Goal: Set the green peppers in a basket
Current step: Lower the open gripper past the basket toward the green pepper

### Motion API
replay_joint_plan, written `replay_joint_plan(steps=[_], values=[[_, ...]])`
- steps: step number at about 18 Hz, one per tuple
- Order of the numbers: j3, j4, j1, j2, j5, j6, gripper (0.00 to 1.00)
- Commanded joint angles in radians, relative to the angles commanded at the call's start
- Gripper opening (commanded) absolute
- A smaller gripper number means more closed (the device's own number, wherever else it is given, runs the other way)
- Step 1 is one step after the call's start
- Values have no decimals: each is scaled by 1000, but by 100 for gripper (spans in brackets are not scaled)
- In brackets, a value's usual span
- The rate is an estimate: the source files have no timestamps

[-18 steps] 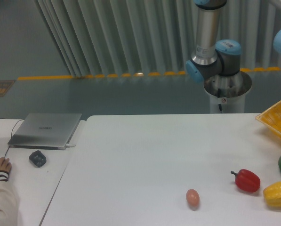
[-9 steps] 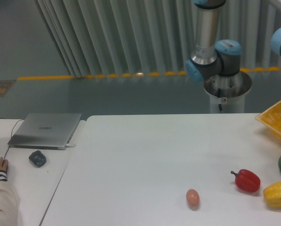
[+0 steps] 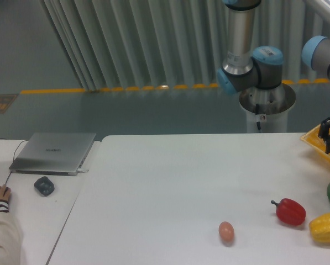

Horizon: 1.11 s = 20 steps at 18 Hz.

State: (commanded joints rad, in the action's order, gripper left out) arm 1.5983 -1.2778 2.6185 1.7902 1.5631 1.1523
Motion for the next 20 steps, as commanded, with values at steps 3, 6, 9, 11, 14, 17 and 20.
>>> replay_joint_plan(steps=[3,6,9,11,14,17,20], values=[[12,3,0,8,14,-57,100],[15,32,-2,28,14,-195,100],[17,54,-11,46,14,-255,100],[17,74,-12,64,15,-255,100],[9,103,-12,89,17,-256,100],[9,117,-8,112,20,-255,100],[9,132,-3,120,20,-255,100]])
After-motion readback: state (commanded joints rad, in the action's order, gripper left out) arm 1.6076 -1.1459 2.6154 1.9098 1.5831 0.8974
